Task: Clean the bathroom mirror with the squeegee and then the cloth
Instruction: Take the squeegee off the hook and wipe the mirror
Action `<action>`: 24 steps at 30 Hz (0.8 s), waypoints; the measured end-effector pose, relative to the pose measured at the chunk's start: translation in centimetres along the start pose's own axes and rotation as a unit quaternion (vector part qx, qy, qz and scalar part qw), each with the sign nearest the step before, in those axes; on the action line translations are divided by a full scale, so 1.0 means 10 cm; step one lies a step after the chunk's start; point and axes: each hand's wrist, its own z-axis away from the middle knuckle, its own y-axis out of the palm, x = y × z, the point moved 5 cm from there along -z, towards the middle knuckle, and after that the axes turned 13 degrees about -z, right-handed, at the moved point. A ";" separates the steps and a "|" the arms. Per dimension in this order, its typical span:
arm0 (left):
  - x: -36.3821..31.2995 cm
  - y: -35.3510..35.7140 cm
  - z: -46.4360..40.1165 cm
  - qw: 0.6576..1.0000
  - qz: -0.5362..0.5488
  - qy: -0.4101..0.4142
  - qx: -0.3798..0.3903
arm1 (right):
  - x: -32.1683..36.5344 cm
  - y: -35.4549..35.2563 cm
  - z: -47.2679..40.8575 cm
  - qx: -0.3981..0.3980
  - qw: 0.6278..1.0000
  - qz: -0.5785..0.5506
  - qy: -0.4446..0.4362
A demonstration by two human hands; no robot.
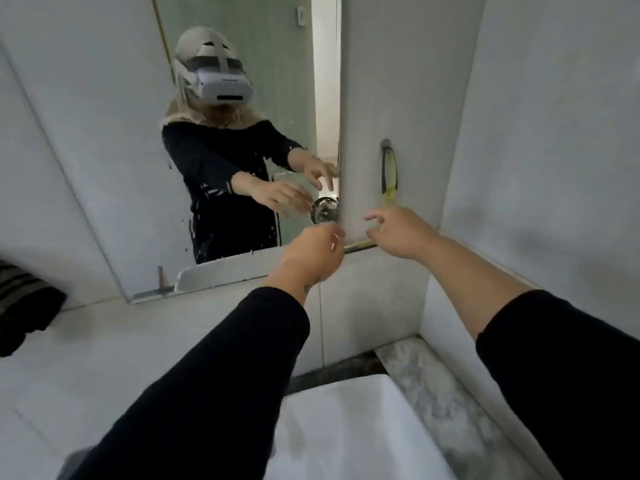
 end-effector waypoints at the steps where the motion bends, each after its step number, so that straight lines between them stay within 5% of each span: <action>1: -0.04 0.10 -0.05 1.000 0.006 0.005 0.008 | -0.09 -0.03 0.00 -0.010 1.000 0.004 0.018; 7: -0.22 0.64 -0.43 0.997 0.077 0.020 -0.022 | -0.59 -0.10 -0.28 -0.078 0.995 -0.012 0.064; 15: -0.41 1.06 -0.84 0.975 0.190 -0.038 -0.107 | -0.54 -0.24 -0.94 -0.239 0.961 -0.136 -0.001; 24: -0.57 1.08 -0.85 0.971 0.146 -0.018 -0.189 | -0.48 -0.32 -0.93 -0.296 0.940 -0.165 -0.052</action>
